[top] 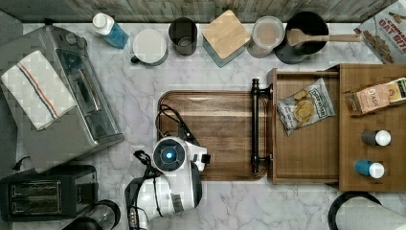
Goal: Place the butter on the board.
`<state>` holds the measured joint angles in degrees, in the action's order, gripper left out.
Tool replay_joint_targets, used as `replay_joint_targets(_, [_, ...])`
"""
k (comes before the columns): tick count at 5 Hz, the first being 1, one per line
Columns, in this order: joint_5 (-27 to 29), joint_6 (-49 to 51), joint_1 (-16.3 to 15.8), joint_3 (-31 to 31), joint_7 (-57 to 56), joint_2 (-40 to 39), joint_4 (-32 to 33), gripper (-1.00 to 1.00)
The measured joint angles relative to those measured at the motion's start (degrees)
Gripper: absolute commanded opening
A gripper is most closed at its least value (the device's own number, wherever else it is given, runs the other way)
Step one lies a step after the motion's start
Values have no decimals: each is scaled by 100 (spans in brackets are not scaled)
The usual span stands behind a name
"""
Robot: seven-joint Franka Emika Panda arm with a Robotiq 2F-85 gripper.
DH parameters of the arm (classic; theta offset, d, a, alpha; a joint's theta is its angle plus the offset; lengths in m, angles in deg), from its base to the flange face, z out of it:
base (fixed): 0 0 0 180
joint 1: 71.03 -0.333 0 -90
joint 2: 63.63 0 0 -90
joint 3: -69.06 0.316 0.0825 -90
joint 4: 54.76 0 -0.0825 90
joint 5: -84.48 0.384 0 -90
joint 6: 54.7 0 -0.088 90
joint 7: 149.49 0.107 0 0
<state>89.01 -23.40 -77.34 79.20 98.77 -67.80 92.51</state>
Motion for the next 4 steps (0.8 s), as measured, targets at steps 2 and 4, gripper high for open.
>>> replay_joint_targets(2, [0, 140, 7, 1, -1, 13, -22, 100])
replay_joint_targets(4, [88, 193, -9, 31, -4, -26, -22, 100])
